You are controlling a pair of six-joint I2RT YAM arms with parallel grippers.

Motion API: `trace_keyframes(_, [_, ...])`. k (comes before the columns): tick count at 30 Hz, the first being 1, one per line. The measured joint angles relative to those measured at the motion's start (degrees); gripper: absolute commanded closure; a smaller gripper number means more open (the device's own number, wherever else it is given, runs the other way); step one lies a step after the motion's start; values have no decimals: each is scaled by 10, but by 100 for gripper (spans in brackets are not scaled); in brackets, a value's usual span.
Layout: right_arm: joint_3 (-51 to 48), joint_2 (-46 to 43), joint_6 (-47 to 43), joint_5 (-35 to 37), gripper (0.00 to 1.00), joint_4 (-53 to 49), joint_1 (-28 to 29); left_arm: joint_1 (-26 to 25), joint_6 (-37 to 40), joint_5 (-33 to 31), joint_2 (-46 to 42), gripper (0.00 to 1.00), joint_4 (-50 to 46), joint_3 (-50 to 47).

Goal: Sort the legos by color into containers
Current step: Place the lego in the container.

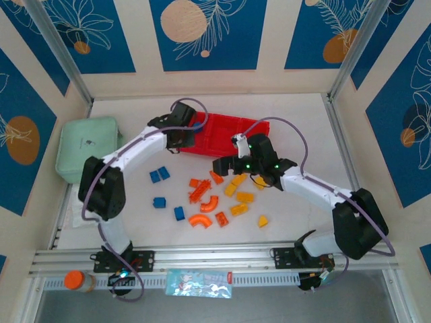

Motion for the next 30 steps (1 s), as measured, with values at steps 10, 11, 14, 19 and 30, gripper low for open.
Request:
trace_keyframes(10, [24, 27, 0, -19, 1, -2, -27, 23, 15, -14, 156, 61, -26, 155])
trace_keyframes(11, [26, 28, 0, -20, 1, -2, -29, 26, 17, -14, 169, 60, -30, 166])
trace_keyframes(14, [26, 28, 0, -26, 1, -2, -32, 33, 24, -16, 200, 58, -43, 195])
trace_keyframes(19, [28, 30, 0, -34, 1, -2, -34, 33, 30, -15, 217, 52, -53, 220])
trace_keyframes(30, [35, 30, 2, -45, 1, -15, -35, 34, 30, 20, 212, 51, -69, 221])
